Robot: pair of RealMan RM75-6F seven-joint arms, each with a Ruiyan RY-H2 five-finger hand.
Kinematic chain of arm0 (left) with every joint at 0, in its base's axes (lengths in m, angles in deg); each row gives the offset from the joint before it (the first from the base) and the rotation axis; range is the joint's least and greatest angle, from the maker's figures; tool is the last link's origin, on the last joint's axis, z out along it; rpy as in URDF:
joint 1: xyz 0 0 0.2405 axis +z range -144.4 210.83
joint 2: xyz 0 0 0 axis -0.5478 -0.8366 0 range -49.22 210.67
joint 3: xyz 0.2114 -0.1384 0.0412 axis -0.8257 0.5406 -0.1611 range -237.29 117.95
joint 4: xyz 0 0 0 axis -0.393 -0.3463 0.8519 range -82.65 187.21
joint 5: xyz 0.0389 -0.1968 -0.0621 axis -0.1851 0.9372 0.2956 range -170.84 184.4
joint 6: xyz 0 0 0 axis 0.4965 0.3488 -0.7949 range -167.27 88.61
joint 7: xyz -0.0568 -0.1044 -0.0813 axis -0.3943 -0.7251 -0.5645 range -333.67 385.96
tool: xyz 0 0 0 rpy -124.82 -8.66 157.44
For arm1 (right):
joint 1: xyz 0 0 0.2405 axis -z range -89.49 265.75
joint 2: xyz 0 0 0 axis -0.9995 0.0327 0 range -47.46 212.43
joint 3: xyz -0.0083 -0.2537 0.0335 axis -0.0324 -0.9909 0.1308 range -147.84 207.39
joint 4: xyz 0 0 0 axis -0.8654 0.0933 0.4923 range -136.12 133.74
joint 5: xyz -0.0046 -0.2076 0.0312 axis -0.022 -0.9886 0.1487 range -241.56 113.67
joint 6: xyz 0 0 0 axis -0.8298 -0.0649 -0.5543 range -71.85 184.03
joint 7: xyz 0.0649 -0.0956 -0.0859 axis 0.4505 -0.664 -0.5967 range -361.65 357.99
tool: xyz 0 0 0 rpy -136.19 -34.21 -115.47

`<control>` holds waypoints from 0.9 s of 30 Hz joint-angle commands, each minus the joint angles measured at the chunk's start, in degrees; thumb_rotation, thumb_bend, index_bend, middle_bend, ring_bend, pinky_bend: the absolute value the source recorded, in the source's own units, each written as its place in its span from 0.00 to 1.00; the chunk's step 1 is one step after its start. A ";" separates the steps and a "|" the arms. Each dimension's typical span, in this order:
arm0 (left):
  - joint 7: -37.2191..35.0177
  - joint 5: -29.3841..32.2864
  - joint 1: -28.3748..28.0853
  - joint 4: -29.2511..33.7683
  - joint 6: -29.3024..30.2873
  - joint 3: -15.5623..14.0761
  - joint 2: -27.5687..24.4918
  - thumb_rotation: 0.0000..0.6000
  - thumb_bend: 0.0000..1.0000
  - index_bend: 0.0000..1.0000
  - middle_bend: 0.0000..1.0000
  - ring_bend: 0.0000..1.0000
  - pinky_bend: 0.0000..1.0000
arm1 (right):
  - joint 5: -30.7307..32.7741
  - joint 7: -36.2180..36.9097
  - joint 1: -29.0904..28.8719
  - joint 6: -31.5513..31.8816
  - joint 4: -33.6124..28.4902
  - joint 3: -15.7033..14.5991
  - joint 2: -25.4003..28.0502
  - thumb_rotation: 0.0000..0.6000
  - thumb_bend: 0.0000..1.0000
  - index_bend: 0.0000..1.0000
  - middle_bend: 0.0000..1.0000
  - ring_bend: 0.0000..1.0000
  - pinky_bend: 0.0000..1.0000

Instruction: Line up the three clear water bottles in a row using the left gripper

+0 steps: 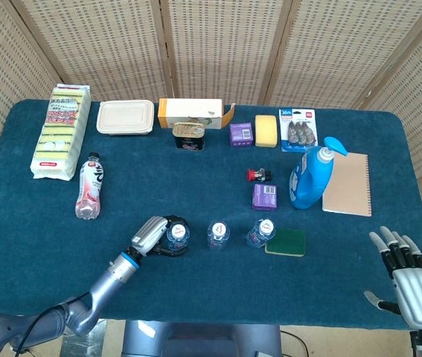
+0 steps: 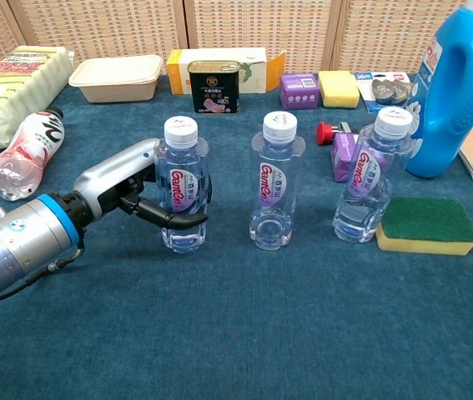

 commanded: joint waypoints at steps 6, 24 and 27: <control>0.04 0.16 -0.35 -0.11 -0.54 0.06 0.00 1.00 0.26 0.50 0.47 0.40 0.44 | -0.35 0.31 0.10 0.18 0.05 -0.19 0.10 1.00 0.00 0.00 0.00 0.00 0.00; -1.83 -1.45 -0.86 1.45 -0.61 -1.64 -2.21 1.00 0.26 0.14 0.04 0.02 0.27 | -0.49 0.46 0.16 0.35 0.11 -0.22 0.15 1.00 0.00 0.00 0.00 0.00 0.00; -2.21 -1.55 -0.96 1.68 -0.69 -1.78 -2.56 1.00 0.26 0.04 0.00 0.00 0.26 | -0.53 0.39 0.15 0.30 0.08 -0.25 0.14 1.00 0.00 0.00 0.00 0.00 0.00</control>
